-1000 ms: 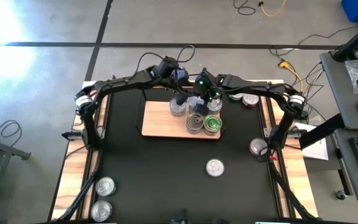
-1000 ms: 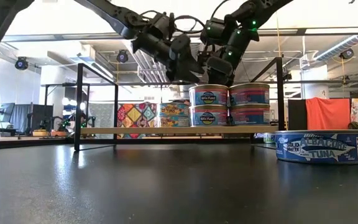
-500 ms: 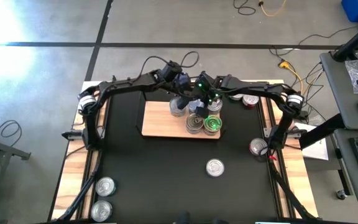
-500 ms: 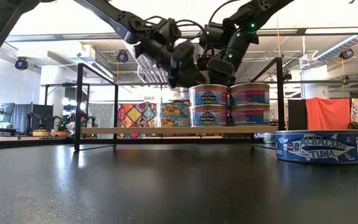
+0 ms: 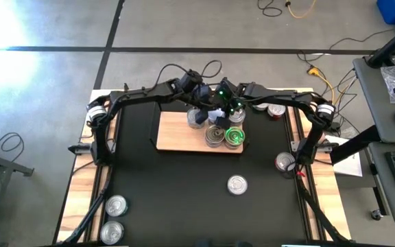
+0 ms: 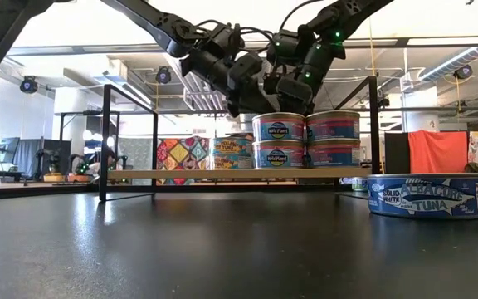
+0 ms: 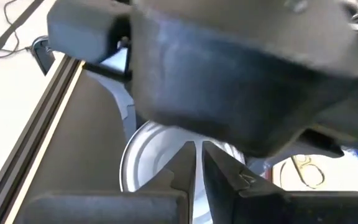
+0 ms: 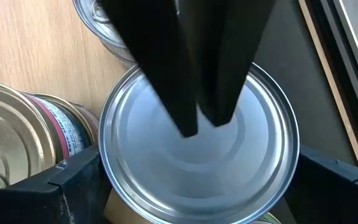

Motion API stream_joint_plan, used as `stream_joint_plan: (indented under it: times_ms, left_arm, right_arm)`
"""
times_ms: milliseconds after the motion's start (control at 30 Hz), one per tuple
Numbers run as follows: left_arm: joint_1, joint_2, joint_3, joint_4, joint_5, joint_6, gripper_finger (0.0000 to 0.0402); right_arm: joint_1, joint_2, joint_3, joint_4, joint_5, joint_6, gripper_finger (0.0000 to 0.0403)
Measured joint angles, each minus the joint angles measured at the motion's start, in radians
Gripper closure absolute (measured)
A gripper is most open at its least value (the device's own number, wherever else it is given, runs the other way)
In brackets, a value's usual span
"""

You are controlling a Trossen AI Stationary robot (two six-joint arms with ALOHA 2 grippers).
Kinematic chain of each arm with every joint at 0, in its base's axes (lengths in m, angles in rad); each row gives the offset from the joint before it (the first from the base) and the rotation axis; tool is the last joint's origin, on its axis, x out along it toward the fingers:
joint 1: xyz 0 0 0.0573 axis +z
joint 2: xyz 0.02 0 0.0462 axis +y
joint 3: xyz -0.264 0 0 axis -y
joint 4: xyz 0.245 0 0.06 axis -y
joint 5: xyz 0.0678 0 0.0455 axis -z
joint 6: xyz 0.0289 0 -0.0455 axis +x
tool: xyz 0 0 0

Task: Stack canned seafood by type on shelf
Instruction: Put the bottom right green and white tuna can on the shelf

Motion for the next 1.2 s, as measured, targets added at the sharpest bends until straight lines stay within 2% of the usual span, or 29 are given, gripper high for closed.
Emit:
stream_joint_plan:
  times_ms: [400,633,800,1200]
  left_arm:
    - [-0.020,0.069,0.002,0.060,0.000,0.040,0.0401]
    - [-0.023,0.064,0.002,0.063,0.004,0.112,0.0401]
    - [-0.024,0.054,0.002,0.074,0.051,0.131,0.0402]
    - [-0.029,0.055,-0.001,0.054,0.048,0.182,0.0401]
  right_arm:
    - [0.000,0.000,-0.005,-0.003,-0.008,0.006,0.0033]
    - [0.000,0.000,-0.006,0.009,-0.033,0.017,0.0033]
    - [0.000,0.006,-0.006,0.011,-0.034,0.045,0.0033]
    - [0.000,0.024,-0.004,0.000,-0.053,0.054,0.0032]
